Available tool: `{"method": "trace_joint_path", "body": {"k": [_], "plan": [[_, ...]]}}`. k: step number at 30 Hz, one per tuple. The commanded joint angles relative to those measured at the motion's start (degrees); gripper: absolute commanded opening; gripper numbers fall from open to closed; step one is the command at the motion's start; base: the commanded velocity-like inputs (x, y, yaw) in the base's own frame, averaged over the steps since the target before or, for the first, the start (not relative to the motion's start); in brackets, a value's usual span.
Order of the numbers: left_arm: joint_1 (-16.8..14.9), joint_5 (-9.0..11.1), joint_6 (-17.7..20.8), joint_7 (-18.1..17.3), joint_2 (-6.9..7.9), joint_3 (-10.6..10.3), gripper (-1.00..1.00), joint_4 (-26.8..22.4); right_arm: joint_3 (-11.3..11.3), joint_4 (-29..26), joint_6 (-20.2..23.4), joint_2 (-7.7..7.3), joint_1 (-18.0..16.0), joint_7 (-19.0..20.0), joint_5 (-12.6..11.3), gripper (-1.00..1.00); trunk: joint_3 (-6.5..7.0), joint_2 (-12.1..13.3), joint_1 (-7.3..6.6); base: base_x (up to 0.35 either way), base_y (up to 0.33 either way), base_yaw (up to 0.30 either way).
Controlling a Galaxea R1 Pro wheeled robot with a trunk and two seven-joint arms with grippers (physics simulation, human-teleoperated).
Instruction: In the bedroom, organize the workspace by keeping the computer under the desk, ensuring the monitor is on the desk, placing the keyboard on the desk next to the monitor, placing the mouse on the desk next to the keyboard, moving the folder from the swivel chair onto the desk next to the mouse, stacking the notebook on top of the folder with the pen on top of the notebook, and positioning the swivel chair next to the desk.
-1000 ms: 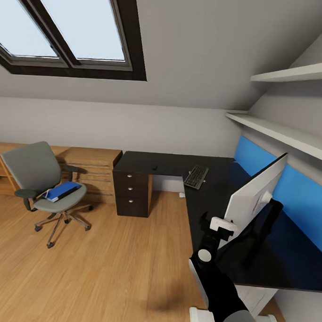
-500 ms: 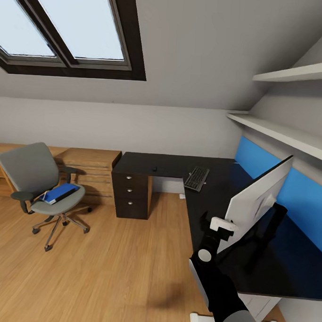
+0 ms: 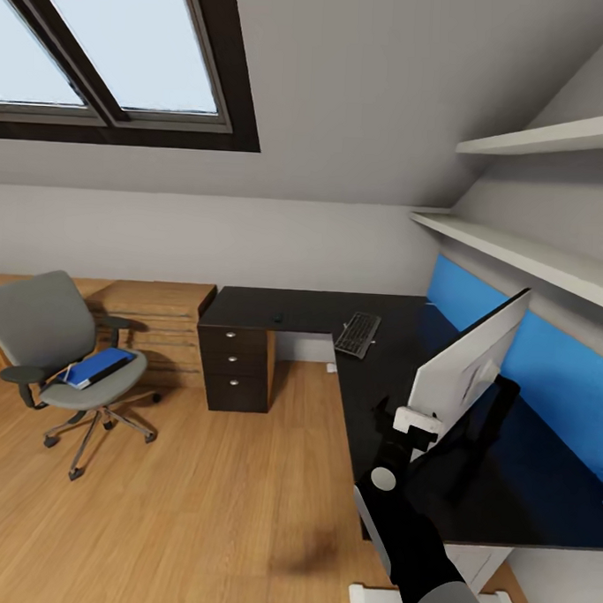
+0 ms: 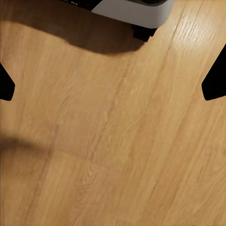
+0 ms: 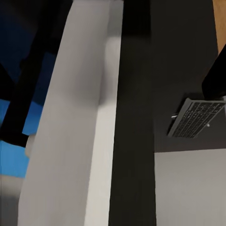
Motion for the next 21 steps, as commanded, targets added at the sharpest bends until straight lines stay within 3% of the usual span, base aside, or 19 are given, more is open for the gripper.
{"method": "trace_joint_path", "body": {"k": [1, 21], "plan": [[-0.05, 0.13, -0.17, 0.2, -0.01, -0.14, 1.0, 0.02, 0.06, 0.06, -0.12, 0.0, -0.07, -0.26, 0.15, 1.0, -0.11, -0.13, 0.04, 0.0, 0.0, -0.042], [-0.05, 0.13, -0.17, -0.04, -0.01, -0.18, 1.0, 0.46, 0.05, 0.11, -0.12, 0.0, 0.0, -0.26, 0.06, 1.0, 0.37, -0.13, 0.04, -0.004, -0.007, -0.047]]}}
